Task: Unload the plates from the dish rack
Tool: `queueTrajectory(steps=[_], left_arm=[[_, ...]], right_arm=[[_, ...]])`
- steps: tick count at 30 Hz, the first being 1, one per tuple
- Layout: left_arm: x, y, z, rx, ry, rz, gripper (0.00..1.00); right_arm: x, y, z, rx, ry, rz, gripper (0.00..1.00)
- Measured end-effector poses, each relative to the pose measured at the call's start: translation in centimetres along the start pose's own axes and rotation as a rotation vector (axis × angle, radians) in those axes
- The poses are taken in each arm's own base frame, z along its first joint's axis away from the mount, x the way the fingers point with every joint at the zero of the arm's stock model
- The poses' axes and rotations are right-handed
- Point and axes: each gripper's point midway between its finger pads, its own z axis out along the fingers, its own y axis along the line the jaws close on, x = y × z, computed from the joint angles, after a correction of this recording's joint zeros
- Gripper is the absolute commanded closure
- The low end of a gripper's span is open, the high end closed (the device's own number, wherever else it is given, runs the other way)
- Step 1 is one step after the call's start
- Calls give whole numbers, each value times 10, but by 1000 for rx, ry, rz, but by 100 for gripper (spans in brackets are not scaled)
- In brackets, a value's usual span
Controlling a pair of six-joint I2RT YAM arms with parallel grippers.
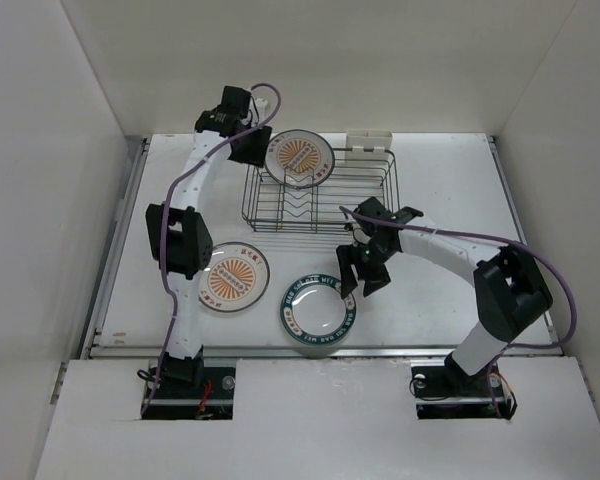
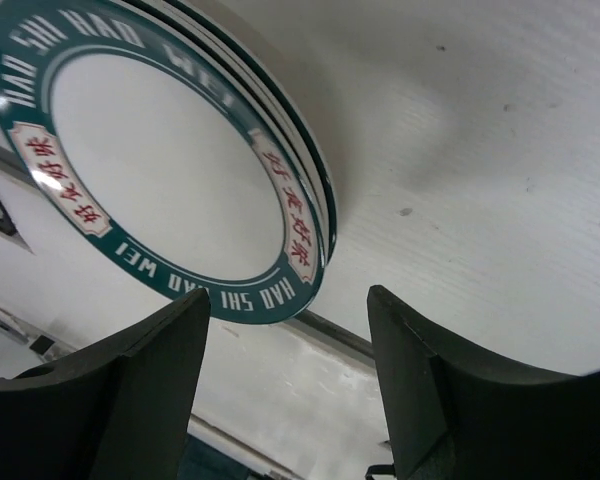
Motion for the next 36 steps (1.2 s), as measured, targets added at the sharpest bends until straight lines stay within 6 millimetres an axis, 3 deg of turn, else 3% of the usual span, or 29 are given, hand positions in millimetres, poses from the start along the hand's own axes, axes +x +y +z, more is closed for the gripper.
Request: queueTrajectory(steps=[7, 11, 14, 16, 20, 23, 24, 28, 31, 36], left_arm=[[-68, -23, 3, 22, -281, 249, 16], [-93, -33, 9, 53, -366, 306, 16], [-98, -38, 24, 86, -383, 325, 28], [-92, -41, 36, 113, -365, 334, 43], [-80, -45, 55, 151, -329, 340, 44], [-76, -48, 58, 169, -318, 341, 56], [-76, -49, 58, 174, -318, 342, 66], [-78, -44, 58, 168, -326, 353, 87], [-76, -42, 58, 172, -321, 373, 98], [-77, -42, 57, 163, -324, 374, 100]], right_arm=[[-12, 6, -9, -8, -65, -25, 30], [-11, 5, -8, -6, -63, -24, 30], [-11, 5, -8, -6, -62, -24, 30], [-11, 5, -8, -5, -62, -27, 30], [-11, 4, -8, -5, -61, -30, 30], [-11, 4, -8, -5, -61, -30, 30], [-11, 4, -8, -5, -61, -30, 30], [-10, 4, -9, -4, -58, -29, 30], [-10, 4, -9, -4, -58, -29, 30], [-10, 4, -9, -4, -58, -29, 30]])
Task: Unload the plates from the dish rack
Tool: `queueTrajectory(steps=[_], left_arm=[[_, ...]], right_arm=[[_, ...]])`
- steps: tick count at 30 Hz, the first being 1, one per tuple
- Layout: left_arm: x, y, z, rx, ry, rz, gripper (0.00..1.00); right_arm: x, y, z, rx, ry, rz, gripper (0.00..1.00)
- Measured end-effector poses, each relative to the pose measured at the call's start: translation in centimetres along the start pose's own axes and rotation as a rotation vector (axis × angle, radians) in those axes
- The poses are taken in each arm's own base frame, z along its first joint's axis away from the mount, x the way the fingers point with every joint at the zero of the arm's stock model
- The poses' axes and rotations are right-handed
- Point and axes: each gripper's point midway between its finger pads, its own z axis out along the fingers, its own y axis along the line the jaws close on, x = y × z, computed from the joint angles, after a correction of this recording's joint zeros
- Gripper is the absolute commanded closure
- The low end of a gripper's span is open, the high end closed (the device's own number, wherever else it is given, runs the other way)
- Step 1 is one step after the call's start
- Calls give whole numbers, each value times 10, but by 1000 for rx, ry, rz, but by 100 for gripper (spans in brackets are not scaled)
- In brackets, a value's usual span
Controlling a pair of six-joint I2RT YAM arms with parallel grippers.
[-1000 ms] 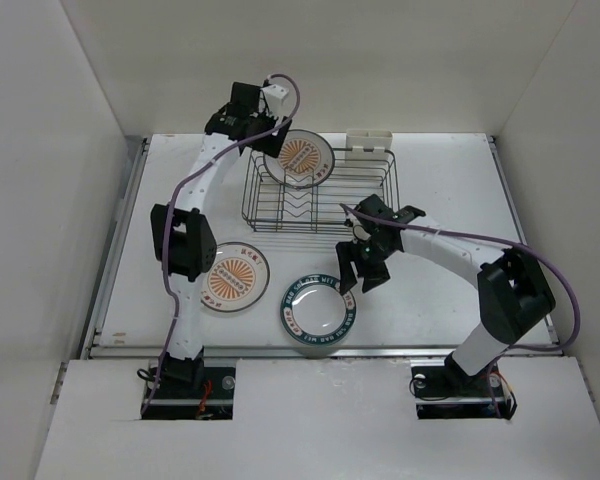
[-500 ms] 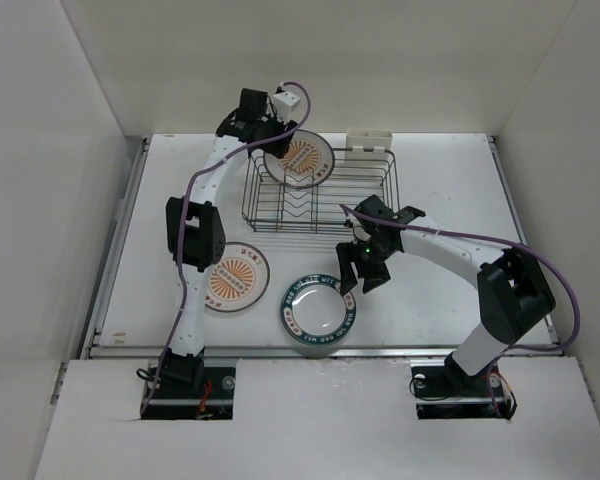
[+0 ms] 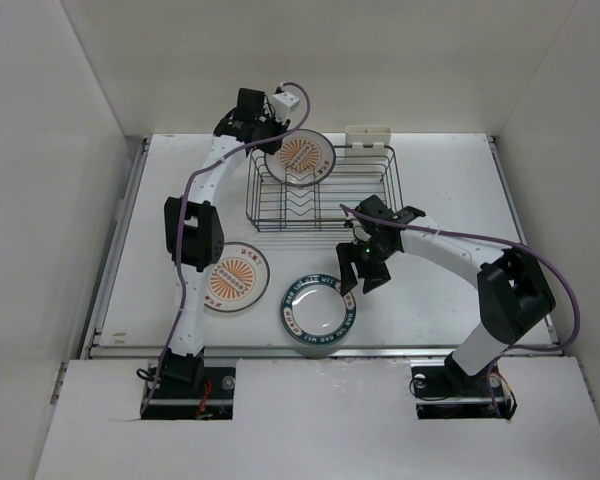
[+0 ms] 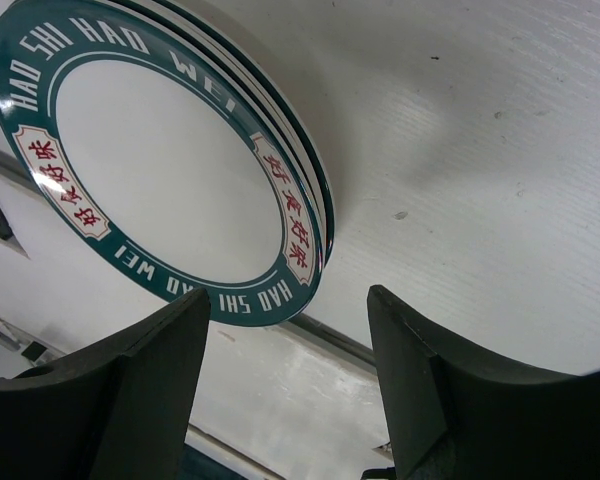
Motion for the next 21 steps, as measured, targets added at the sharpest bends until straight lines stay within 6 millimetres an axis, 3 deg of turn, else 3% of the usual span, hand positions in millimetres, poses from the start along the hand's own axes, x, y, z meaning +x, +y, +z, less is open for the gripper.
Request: queueTrajectory(steps=[6, 9, 17, 21], left_arm=[[-6, 1, -11, -14, -11, 14, 100], [-20, 2, -24, -28, -39, 25, 100], [-74, 1, -85, -55, -165, 19, 100], [-83, -7, -114, -41, -176, -15, 100]], right_arm=[[0, 0, 0, 0, 0, 1, 30], [0, 1, -2, -2, -5, -1, 30], [-3, 7, -13, -19, -48, -12, 30], [-4, 7, -15, -21, -55, -14, 30]])
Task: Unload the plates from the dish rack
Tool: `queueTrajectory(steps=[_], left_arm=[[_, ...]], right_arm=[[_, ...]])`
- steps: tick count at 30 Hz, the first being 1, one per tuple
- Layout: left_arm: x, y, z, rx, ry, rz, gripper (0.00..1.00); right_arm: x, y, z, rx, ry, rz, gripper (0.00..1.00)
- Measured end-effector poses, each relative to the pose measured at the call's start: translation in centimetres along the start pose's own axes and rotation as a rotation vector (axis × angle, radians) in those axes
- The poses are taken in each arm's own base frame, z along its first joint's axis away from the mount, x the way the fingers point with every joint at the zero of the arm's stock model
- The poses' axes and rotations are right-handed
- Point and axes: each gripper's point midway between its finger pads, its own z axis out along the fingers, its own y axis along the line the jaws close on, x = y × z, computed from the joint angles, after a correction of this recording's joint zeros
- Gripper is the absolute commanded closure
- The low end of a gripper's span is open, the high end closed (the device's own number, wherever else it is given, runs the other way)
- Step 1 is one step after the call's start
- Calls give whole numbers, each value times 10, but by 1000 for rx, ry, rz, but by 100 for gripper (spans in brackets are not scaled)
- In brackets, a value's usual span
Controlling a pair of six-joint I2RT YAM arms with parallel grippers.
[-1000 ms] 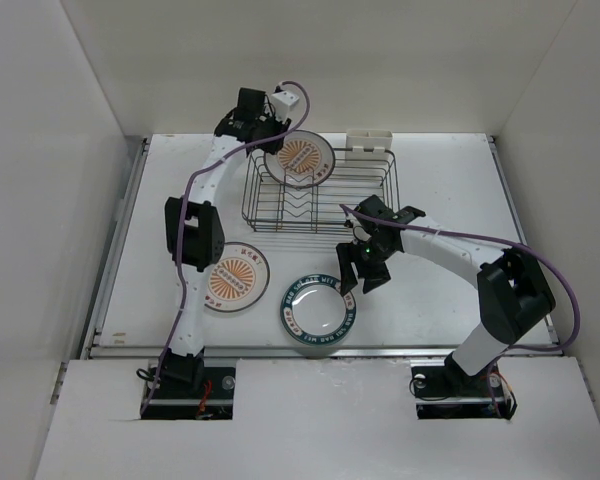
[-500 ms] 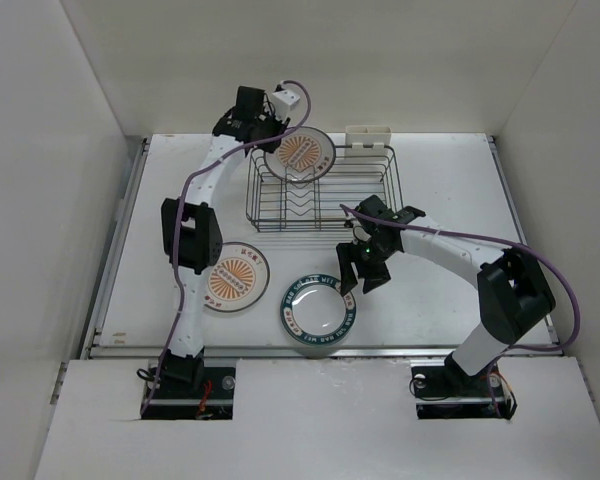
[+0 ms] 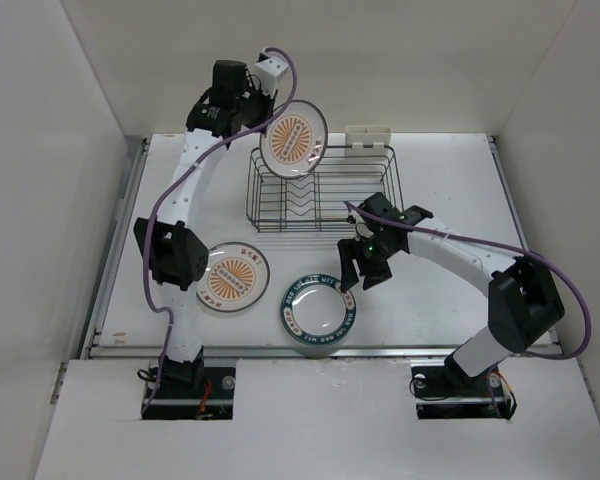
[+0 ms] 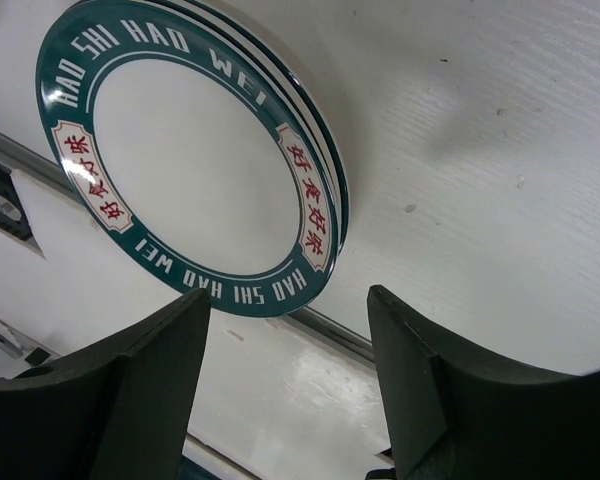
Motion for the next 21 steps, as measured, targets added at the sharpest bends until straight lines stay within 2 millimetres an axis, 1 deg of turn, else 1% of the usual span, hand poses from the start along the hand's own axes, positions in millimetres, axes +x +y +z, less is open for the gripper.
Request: queueTrajectory(steps=[3, 6, 11, 13, 15, 17, 19, 21], left_arm=[[-2, -5, -18, 21, 14, -39, 100], [0, -7, -35, 32, 36, -73, 100], [16, -1, -57, 46, 101, -169, 100], [26, 10, -68, 46, 129, -232, 100], [38, 29, -86, 24, 154, -285, 100], [50, 49, -108, -11, 185, -323, 100], [63, 66, -135, -55, 214, -353, 100], [81, 72, -166, -96, 252, -382, 100]], right_arm=[[-1, 0, 0, 1, -3, 0, 30], [-1, 0, -1, -1, -7, -2, 30], [-1, 0, -1, 0, -7, -3, 30], [-1, 0, -1, 0, -7, -2, 30], [-2, 0, -1, -1, -10, -3, 30], [-2, 1, -1, -2, -12, -5, 30], [-4, 1, 0, -4, -18, -7, 30], [-6, 2, 0, -8, -28, -11, 30]])
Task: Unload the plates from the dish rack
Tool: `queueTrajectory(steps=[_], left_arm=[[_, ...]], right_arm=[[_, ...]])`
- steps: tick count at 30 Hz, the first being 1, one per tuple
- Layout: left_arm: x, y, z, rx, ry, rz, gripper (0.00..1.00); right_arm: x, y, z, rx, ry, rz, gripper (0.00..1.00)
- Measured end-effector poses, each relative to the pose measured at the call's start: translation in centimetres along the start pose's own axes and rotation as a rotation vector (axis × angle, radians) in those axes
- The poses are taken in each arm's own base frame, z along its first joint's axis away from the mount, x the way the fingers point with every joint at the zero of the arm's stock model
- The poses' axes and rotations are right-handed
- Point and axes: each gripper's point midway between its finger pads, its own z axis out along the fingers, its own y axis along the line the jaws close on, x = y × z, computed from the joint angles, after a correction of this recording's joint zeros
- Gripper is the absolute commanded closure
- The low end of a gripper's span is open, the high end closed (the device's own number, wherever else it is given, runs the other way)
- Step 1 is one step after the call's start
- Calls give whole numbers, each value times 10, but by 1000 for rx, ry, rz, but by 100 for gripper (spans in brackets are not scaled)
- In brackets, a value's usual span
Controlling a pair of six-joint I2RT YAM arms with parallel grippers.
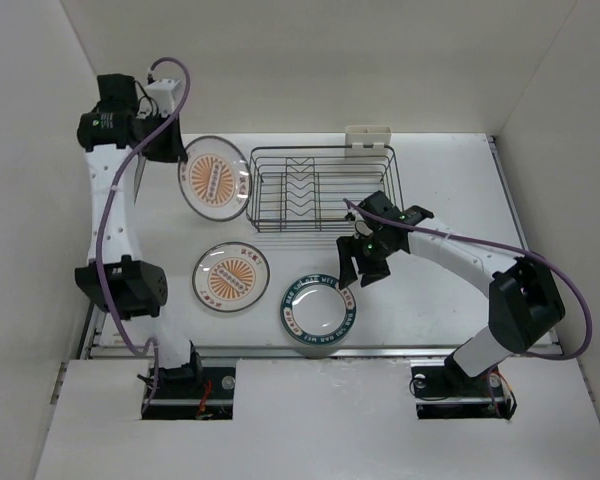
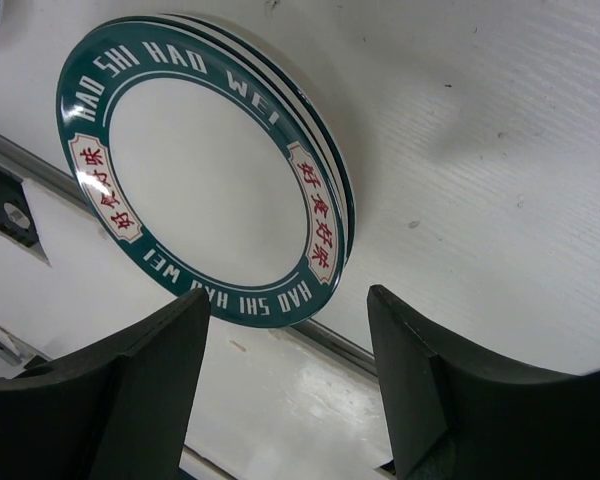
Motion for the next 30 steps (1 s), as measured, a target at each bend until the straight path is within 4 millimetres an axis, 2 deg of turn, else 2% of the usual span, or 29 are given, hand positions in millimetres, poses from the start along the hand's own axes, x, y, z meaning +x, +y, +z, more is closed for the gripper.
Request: queueTrajectory(steps=[5, 8, 10, 15, 19, 25, 30], left_arm=[[56, 7, -56, -37, 95, -74, 100], [83, 7, -77, -44, 138, -96, 100], [101, 4, -84, -35, 182, -91, 100], [142, -3, -78, 41, 315, -37, 100], [171, 2, -71, 72, 409, 28, 100], [174, 6, -64, 127, 418, 142, 100], [186, 7, -42, 210, 461, 170, 100]], right_arm=[[-4, 2, -1, -6, -12, -5, 30], [-6, 3, -2, -9, -20, -8, 30], [-6, 4, -2, -10, -22, -9, 30], [-6, 4, -4, -13, -27, -11, 30], [-6, 4, -4, -13, -29, -12, 30], [-7, 6, -6, -17, -36, -16, 30], [-7, 9, -12, -30, -68, -22, 30]])
